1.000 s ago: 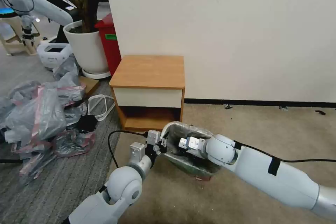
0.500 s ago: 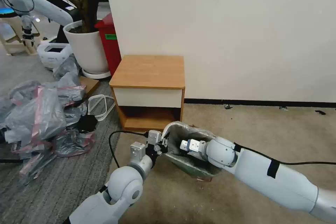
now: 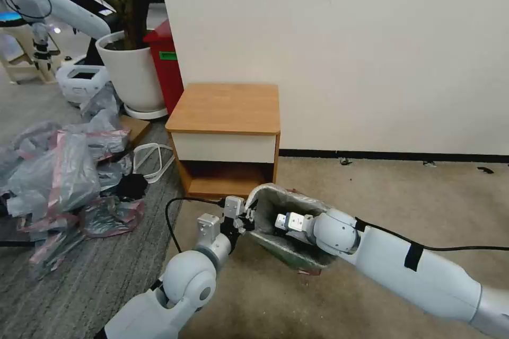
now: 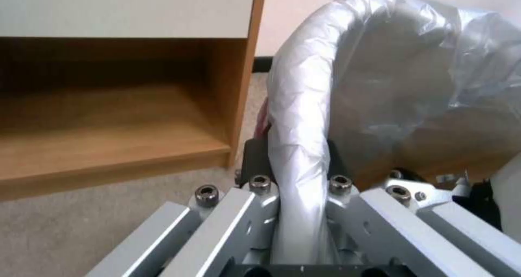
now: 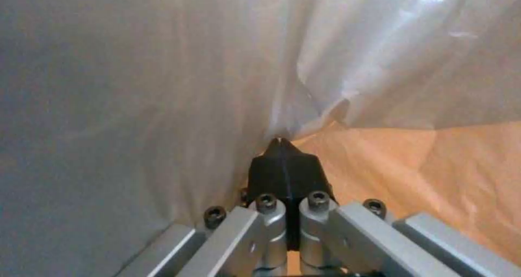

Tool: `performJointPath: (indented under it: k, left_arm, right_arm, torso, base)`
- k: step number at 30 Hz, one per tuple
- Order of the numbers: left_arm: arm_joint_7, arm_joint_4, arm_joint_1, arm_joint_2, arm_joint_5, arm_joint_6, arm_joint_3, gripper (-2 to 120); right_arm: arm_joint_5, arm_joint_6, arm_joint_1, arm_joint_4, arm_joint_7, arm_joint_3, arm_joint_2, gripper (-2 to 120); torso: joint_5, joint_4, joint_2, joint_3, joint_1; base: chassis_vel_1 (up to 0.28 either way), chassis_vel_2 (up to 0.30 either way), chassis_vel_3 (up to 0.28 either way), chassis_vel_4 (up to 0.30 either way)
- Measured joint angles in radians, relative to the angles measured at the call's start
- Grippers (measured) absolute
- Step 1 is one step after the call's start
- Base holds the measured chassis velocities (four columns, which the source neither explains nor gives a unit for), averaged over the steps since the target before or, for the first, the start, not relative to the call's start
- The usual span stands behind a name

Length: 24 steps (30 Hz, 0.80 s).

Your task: Pick up the garbage bag from the table and place it over the trash can.

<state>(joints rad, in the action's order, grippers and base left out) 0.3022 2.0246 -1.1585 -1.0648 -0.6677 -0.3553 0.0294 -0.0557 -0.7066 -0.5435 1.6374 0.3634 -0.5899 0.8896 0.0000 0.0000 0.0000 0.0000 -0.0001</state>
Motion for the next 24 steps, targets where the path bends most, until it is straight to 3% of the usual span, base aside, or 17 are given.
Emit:
performJointPath:
  k: [9,24]
  left_arm:
    - [0.002,0.0,0.001,0.003,-0.013,0.0,-0.007,3]
    - [0.05,-0.098,0.051,-0.027,-0.049,0.019,-0.006,3]
  right_arm:
    - [0.0,0.0,-0.004,0.008,0.0,0.005,0.001,0]
    - [-0.062,0.0,0.004,0.166,-0.044,0.046,-0.069,0]
  torso:
    - [0.0001,0.0,0.0,0.0,0.0]
    - [0.0001,0.0,0.0,0.0,0.0]
  base:
    - [0.0,0.0,0.0,0.0]
    - [0.0,0.0,0.0,0.0]
